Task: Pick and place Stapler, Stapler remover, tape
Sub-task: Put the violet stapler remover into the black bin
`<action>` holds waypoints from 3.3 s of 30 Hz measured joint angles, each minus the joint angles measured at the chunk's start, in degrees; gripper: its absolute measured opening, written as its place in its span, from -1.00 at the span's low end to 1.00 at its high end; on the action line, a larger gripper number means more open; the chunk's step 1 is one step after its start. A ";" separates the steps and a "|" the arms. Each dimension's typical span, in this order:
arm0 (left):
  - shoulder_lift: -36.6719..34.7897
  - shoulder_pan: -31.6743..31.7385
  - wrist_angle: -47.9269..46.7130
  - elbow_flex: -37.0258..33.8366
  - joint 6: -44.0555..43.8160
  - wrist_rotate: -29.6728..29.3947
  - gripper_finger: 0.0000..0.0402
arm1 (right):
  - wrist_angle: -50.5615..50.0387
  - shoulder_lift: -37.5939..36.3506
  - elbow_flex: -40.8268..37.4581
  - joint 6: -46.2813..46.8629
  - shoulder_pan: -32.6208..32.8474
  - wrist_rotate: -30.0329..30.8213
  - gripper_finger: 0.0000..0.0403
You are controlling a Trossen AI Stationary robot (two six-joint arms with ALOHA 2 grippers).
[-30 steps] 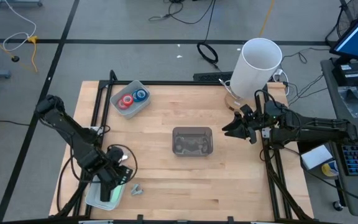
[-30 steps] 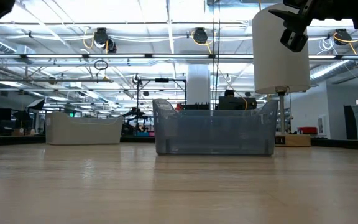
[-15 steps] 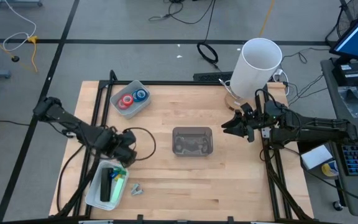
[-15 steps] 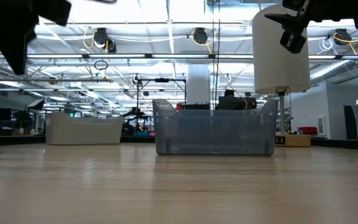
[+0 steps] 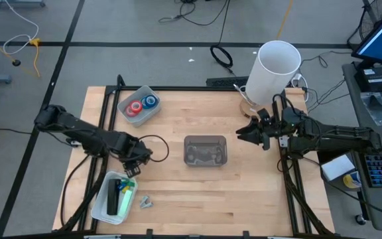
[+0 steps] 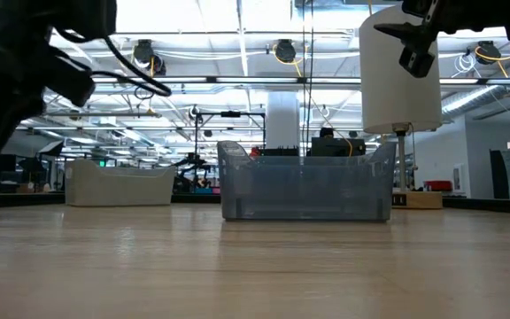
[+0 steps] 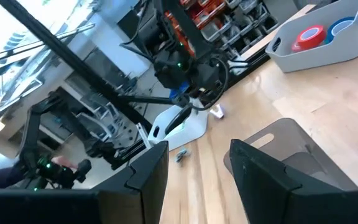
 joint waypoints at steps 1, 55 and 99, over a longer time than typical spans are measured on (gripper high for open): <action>0.00 0.73 0.72 -0.30 0.78 0.82 -0.37 | 0.00 0.00 0.00 -0.01 -0.02 0.12 -0.17; -0.04 8.43 11.65 -13.80 12.77 9.94 -0.95 | 0.00 0.00 -0.02 0.10 -0.02 1.48 -0.17; 0.04 15.43 -0.33 -6.24 18.52 4.71 -0.55 | 0.00 0.00 -0.02 1.01 -0.02 2.85 -0.17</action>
